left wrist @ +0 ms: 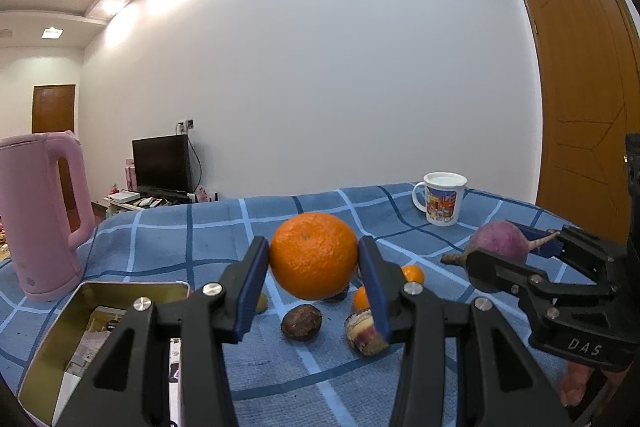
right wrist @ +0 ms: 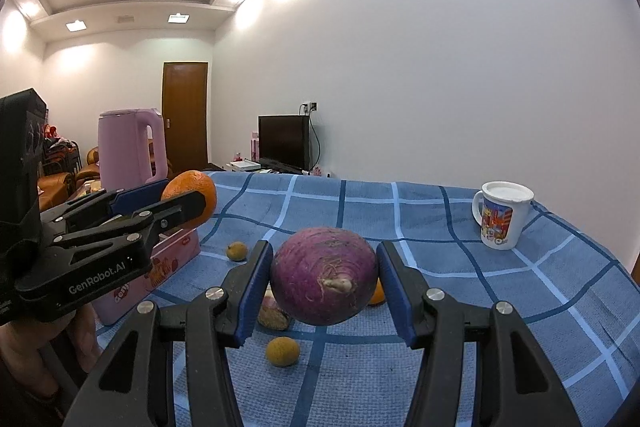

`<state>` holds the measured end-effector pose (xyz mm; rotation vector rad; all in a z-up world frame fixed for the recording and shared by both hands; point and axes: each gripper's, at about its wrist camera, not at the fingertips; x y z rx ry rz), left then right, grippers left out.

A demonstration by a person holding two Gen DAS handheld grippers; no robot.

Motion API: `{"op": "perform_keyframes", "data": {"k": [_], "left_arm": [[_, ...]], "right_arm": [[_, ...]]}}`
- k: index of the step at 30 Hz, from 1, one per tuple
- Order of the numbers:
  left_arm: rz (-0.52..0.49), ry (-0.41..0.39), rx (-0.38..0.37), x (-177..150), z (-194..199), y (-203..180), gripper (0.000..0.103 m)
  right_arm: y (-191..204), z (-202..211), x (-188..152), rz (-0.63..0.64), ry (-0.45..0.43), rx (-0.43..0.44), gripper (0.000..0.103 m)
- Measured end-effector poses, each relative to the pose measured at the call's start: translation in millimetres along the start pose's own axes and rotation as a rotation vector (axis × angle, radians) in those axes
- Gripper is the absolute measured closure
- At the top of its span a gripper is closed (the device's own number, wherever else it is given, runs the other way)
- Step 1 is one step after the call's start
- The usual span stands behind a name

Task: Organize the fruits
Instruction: 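Lift the orange with the left tool while the right tool lifts the purple turnip, then carry the orange over the tin box with the left tool while the right tool carries the turnip there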

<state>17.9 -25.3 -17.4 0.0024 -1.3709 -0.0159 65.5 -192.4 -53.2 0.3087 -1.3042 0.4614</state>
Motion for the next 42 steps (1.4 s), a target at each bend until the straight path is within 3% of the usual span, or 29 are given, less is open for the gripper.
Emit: {"op": "perform_keyframes", "data": {"k": [10, 25, 42], "left_arm": [[-0.006, -0.022, 0.029, 1.1, 6.0, 1.2, 0.055], [0.012, 0.018, 0.054, -1.8, 2.4, 16.5, 0.055], [0.067, 0.090, 0.131, -8.7, 1.2, 66.0, 0.055]], "right_arm": [[6.4, 0.1, 0.5, 0.036, -0.003, 0.002, 0.048], [15.1, -16.3, 4.7, 0.053, 0.027, 0.043, 0.048], [47.5, -48.3, 10.5, 0.080, 0.079, 0.136, 0.048]]}}
Point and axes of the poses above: each gripper's, at about its wrist camera, not at the fingertips, and z roughly against the way its jaws point, y to its left, x to its top, and after that the axes turned 4 degrees about x, right-handed
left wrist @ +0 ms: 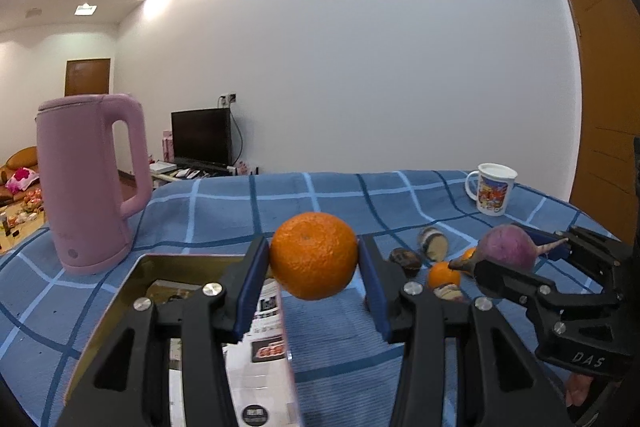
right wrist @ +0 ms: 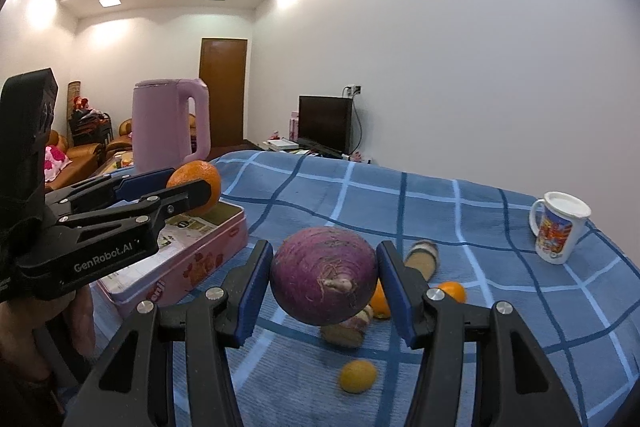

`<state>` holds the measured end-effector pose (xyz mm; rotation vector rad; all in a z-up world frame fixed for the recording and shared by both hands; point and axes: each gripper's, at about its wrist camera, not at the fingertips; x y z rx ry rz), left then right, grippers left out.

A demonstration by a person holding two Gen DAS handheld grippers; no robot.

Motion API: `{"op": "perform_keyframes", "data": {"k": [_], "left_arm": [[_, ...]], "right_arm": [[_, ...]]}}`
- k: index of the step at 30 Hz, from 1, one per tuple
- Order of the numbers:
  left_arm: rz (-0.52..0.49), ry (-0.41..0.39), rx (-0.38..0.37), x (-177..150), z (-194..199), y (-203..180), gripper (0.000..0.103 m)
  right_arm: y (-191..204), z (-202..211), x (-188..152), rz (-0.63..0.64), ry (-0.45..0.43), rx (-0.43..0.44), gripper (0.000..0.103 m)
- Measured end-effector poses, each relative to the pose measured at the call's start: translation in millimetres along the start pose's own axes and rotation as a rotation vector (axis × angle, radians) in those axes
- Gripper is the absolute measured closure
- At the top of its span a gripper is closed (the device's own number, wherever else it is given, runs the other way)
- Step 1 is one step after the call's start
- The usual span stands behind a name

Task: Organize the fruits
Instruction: 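Carry the orange over the tin box with the left tool while the right tool carries the turnip there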

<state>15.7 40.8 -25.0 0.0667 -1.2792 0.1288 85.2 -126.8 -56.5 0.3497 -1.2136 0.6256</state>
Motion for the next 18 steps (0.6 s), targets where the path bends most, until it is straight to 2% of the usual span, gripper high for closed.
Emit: {"op": "perform_keyframes", "data": {"k": [18], "left_arm": [[0.024, 0.076, 0.103, -3.2, -8.2, 45.2, 0.055]], "right_arm": [[39.1, -35.2, 22.7, 0.027, 0.047, 0.113, 0.048]]}}
Point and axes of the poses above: each gripper's, at about its wrist camera, not at the fingertips, and z roughly against the way its jaws point, y to its left, x to its top, and after that the axes turned 4 degrees about x, right-handed
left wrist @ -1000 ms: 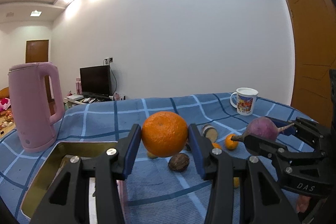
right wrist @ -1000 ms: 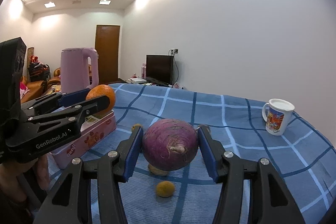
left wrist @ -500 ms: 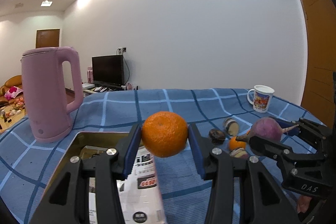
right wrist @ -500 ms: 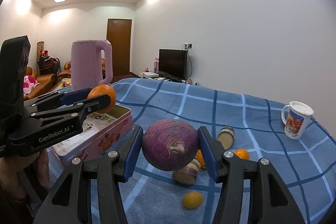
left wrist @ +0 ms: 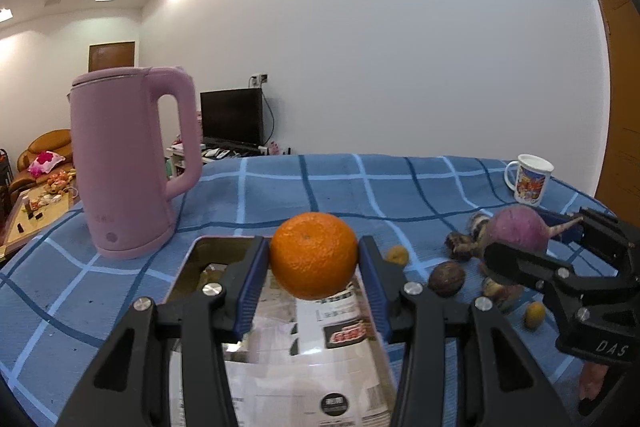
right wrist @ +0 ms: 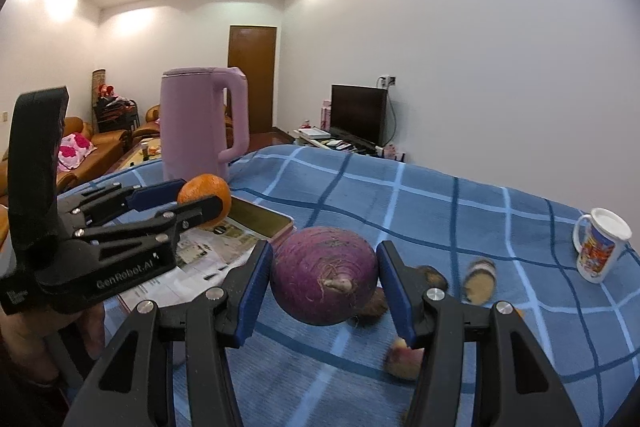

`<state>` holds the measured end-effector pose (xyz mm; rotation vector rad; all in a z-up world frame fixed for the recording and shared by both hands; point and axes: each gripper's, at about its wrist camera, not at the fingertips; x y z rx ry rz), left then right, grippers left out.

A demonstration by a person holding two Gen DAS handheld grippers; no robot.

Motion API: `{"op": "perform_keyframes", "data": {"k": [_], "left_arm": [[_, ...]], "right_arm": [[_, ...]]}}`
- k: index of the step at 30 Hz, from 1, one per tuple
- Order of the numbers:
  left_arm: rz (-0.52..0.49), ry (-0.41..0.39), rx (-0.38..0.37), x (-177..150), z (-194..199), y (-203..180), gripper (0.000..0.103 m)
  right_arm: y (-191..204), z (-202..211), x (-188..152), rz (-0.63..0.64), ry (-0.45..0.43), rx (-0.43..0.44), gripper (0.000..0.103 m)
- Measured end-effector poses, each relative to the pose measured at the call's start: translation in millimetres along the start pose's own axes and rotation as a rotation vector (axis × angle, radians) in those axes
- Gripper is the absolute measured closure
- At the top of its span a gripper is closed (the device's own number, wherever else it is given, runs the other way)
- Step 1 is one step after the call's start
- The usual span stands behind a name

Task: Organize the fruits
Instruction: 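Carry the orange over the tin box with the left tool while the right tool carries the turnip there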

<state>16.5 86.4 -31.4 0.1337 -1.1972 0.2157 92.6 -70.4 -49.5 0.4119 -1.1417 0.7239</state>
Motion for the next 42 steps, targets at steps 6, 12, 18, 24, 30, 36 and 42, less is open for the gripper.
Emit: {"op": "perform_keyframes", "data": {"k": [6, 12, 18, 24, 30, 36, 42], "left_arm": [[0.011, 0.027, 0.020, -0.6, -3.7, 16.1, 0.055], [0.023, 0.046, 0.038, -1.4, -6.8, 30.0, 0.055], [0.024, 0.072, 0.061, -2.0, -11.7, 41.0, 0.055], [0.024, 0.087, 0.075, -2.8, -13.1, 49.5, 0.055], [0.019, 0.095, 0.104, -2.9, -15.0, 55.8, 0.055], [0.024, 0.118, 0.116, -3.3, -18.9, 62.1, 0.055], [0.019, 0.149, 0.119, -4.3, -24.1, 64.5, 0.055]], "right_arm": [[15.8, -15.2, 10.7, 0.022, 0.015, 0.037, 0.047], [30.9, -30.7, 16.1, 0.041, 0.034, 0.065, 0.047], [40.6, -45.0, 18.6, 0.047, 0.048, 0.091, 0.047], [50.6, -58.8, 19.5, 0.046, 0.059, 0.116, 0.047], [57.3, -70.6, 17.2, 0.045, 0.073, 0.127, 0.047], [62.9, -80.5, 14.9, 0.052, 0.090, 0.134, 0.047], [69.2, -83.0, 14.6, 0.061, 0.094, 0.141, 0.047]]}}
Point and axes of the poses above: each gripper's, at about its wrist camera, not at the fingertips, and z roughly against the way its jaws point, y to its left, x to its top, and after that the axes turned 4 degrees about x, right-handed
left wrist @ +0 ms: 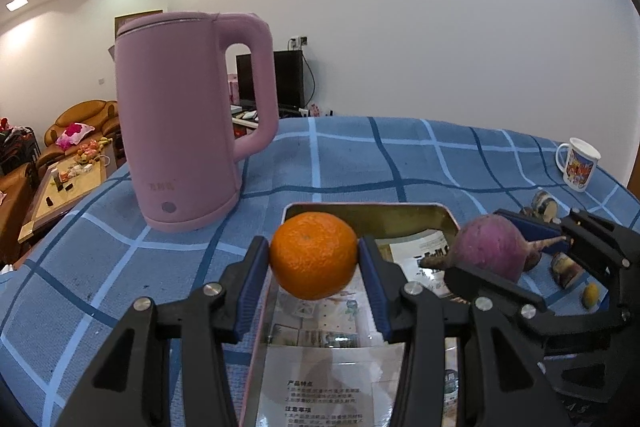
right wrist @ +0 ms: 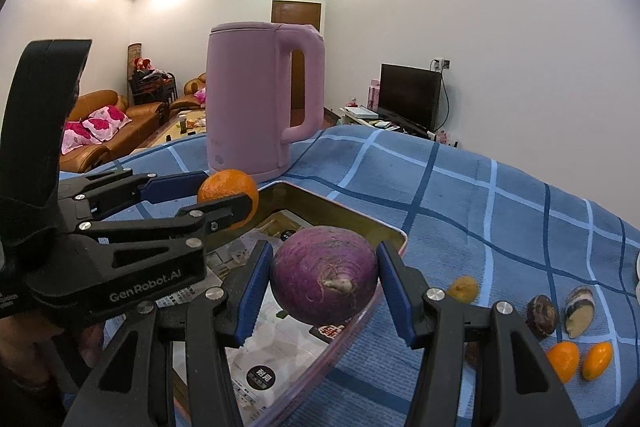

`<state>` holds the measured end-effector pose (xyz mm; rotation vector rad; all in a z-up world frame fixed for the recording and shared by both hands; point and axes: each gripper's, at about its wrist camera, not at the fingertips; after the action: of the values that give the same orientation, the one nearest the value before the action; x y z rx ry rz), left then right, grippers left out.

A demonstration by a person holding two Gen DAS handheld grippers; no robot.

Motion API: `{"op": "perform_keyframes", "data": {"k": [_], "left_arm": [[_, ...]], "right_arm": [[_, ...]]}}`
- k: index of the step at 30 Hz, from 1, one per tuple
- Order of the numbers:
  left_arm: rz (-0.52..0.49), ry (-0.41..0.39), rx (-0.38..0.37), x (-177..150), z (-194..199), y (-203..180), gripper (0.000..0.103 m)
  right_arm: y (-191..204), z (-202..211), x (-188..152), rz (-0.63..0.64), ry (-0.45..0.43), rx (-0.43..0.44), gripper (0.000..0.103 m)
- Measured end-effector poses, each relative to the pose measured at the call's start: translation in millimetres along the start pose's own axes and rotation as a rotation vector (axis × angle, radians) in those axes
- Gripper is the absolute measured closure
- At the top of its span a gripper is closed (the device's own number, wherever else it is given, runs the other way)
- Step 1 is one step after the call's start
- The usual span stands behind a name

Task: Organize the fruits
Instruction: 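Carry the orange over the tin box with the left tool while the right tool carries the turnip there, then open the left tool to drop the orange into the tin while the right tool drops the turnip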

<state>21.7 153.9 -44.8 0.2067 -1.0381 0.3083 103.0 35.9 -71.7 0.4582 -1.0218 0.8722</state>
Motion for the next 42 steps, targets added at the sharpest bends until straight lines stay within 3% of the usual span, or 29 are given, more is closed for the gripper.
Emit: {"op": "perform_keyframes", "data": {"k": [14, 28, 34, 37, 39, 41, 42], "left_arm": [[-0.007, 0.071, 0.007, -0.6, -14.0, -0.5, 0.056], [-0.030, 0.065, 0.022, -0.3, -12.2, -3.2, 0.061], [-0.027, 0.049, 0.026, -0.3, -9.7, -2.9, 0.058], [-0.016, 0.027, 0.044, -0.5, -5.5, -0.9, 0.048], [-0.002, -0.007, 0.040, -0.8, 1.1, 1.6, 0.037], [0.007, -0.047, 0.037, -1.6, 9.5, 1.7, 0.016], [0.012, -0.065, 0.024, -1.7, 13.9, 1.1, 0.013]], "right_arm": [[-1.9, -16.1, 3.1, -0.014, 0.070, 0.028, 0.047], [-6.7, -23.9, 2.3, -0.049, 0.116, 0.052, 0.047], [-8.0, -19.7, 1.4, -0.061, 0.105, 0.028, 0.040], [-8.6, -16.2, 1.1, -0.062, 0.089, 0.013, 0.037], [-7.6, -9.1, 0.5, -0.057, 0.058, -0.003, 0.034], [-6.2, 2.2, -1.2, -0.044, 0.015, -0.036, 0.031], [-6.5, 7.3, -2.4, -0.034, 0.002, -0.052, 0.031]]}}
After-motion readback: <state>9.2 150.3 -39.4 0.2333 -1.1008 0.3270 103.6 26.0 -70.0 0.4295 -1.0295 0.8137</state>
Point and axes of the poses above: each gripper's, at about its wrist camera, not at the fingertips, and z roughly against the way its jaws point, y to its left, x to its top, and after that the axes turned 4 degrees about x, right-handed
